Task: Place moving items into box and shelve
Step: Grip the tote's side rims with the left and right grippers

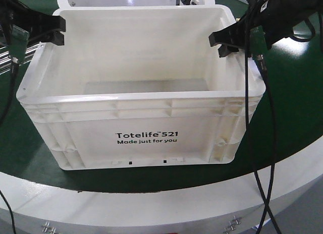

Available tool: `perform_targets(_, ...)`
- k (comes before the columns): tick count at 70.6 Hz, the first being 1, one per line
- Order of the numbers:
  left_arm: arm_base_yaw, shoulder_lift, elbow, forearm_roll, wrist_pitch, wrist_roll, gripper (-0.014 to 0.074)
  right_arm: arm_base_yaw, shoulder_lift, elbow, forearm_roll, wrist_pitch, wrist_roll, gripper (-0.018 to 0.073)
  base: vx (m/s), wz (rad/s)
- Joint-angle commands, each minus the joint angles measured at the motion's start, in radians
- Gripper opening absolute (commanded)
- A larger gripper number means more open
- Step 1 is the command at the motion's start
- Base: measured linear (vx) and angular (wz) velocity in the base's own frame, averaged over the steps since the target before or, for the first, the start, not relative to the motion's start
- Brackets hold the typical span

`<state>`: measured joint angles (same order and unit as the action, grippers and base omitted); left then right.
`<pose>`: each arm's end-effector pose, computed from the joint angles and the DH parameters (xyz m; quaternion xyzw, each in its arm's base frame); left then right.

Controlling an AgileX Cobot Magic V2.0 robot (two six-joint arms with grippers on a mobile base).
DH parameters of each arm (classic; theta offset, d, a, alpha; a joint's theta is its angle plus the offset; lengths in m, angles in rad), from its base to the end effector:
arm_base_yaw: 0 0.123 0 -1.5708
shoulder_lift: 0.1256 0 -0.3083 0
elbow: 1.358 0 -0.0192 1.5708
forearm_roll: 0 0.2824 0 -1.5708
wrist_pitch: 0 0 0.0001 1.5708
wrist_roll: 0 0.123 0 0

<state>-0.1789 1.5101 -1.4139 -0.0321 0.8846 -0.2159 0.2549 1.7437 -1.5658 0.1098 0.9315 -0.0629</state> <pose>0.3730 -0.0705 0.3514 -0.0229 0.9428 -0.0799 0.3227 0.4209 0.1209 0.3068 -0.1327 0.9522 0.0769 0.2643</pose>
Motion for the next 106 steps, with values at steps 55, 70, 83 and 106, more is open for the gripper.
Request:
perform_targets(55, 0.004, 0.078, -0.033, -0.026, 0.091, 0.006, 0.0198, 0.008, -0.035, -0.024, 0.034, 0.034, 0.005, -0.0012, 0.00, 0.00)
perform_targets(70, 0.004, 0.078, -0.033, -0.029, 0.103, 0.059, -0.0029, 0.008, -0.035, -0.024, 0.035, 0.034, 0.005, -0.0012, 0.00, 0.00)
perform_targets(83, 0.004, 0.078, -0.033, -0.034, 0.103, 0.059, -0.0029, 0.008, -0.035, -0.024, 0.035, 0.034, 0.005, -0.0012, 0.00, 0.00)
perform_targets(106, 0.004, 0.073, -0.040, -0.034, 0.100, 0.062, -0.0029, 0.008, -0.054, -0.024, 0.033, 0.025, 0.003, -0.0012, 0.00, 0.00)
